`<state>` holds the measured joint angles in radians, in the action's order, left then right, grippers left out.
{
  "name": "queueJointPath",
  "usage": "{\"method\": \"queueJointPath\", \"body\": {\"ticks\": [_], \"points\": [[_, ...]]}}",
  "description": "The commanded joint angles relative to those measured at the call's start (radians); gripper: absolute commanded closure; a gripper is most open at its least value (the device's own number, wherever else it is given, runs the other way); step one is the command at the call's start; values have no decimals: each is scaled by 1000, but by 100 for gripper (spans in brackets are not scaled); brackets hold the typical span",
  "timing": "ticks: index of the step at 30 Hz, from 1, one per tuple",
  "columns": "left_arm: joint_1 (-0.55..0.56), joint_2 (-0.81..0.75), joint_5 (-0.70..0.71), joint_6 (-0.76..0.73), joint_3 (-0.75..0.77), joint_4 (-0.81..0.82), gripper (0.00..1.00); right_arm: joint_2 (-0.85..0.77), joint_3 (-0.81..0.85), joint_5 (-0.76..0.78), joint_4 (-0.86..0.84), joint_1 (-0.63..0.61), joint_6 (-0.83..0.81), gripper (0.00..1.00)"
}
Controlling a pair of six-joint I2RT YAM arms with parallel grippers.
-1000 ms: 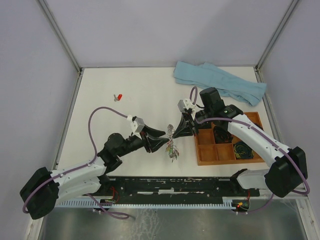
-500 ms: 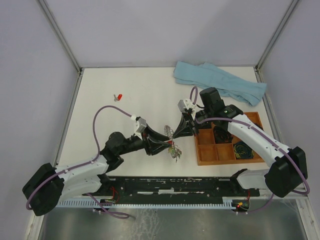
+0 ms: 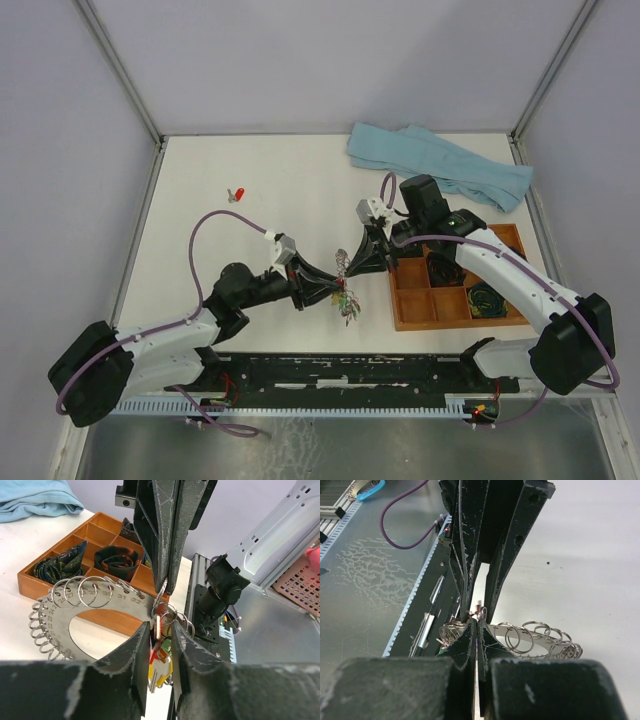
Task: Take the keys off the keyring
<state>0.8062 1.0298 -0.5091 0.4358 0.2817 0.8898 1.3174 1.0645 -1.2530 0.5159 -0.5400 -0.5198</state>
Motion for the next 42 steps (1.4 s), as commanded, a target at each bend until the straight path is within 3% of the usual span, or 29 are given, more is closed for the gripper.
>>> {"method": "queueJointPath", "body": {"ticks": [1, 4, 6, 17, 26, 36, 38, 42], "points": [[-5, 8, -19, 0, 39, 59, 77, -17, 22, -69, -28, 4, -5, 99], [-4, 18, -34, -4, 45, 60, 94, -16, 20, -66, -30, 4, -5, 99], [-4, 25, -46, 0, 46, 70, 97, -14, 16, -53, -45, 5, 7, 99], [-6, 62, -87, 17, 59, 99, 97, -21, -64, -46, -324, 3, 258, 99], [-5, 114, -164, 64, 95, 63, 97, -30, -64, -93, -333, 3, 264, 99], [-7, 142, -200, 94, 112, 113, 97, -22, -69, 2, -312, 0, 252, 99], [-8, 117, -174, 81, 99, 96, 94, -21, -56, 1, -274, 0, 215, 99], [-13, 31, -113, 51, 60, 52, 72, -24, -43, -25, -229, -1, 178, 99]]}}
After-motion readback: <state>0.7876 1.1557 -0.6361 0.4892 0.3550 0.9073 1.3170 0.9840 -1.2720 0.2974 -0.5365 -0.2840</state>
